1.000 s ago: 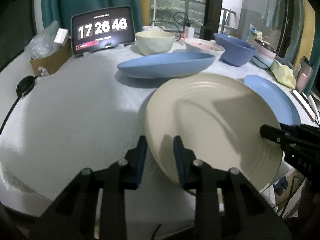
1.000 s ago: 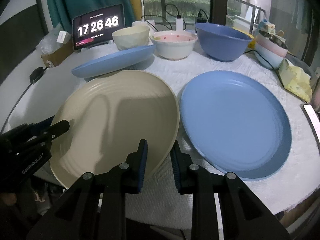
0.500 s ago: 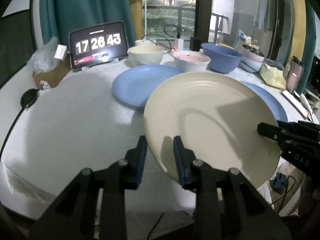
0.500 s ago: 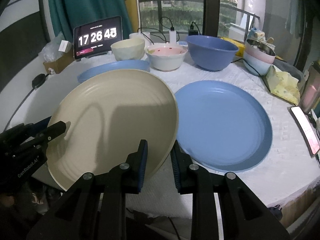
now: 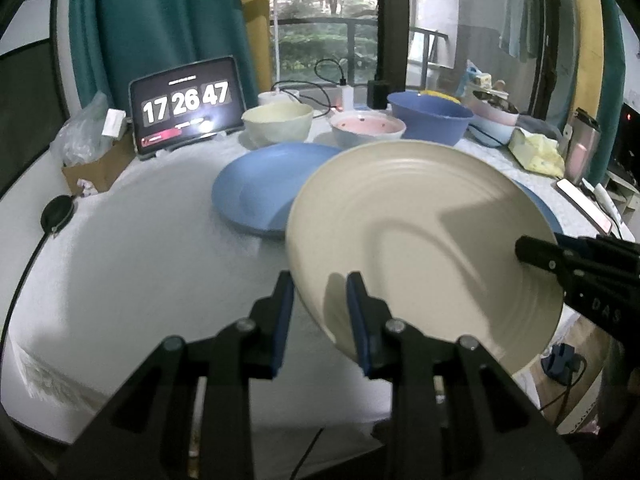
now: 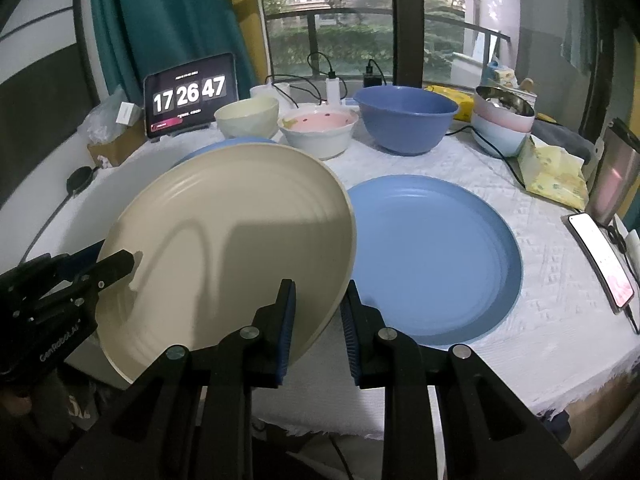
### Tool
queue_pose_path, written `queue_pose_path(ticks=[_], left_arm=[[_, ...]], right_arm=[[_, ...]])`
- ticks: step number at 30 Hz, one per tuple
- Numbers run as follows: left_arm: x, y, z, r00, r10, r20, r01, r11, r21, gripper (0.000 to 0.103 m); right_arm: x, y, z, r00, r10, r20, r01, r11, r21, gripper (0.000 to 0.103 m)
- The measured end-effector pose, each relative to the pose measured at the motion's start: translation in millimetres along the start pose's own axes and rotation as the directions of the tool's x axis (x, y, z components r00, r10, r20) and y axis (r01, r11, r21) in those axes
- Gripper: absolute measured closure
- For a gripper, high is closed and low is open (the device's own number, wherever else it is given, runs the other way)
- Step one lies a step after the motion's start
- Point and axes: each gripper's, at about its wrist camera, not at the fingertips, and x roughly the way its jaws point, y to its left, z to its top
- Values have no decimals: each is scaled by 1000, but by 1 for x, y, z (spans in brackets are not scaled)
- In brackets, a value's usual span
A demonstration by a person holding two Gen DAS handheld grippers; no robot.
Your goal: Organize plates and bowls
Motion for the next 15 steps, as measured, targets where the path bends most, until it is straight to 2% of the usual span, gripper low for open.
queue_pose_path(ticks=[15], left_arm=[[14, -39, 21, 1000, -25, -14, 26, 998, 58, 75]], right_arm=[[1, -41, 8, 1000, -7, 14, 6, 998, 67, 79]])
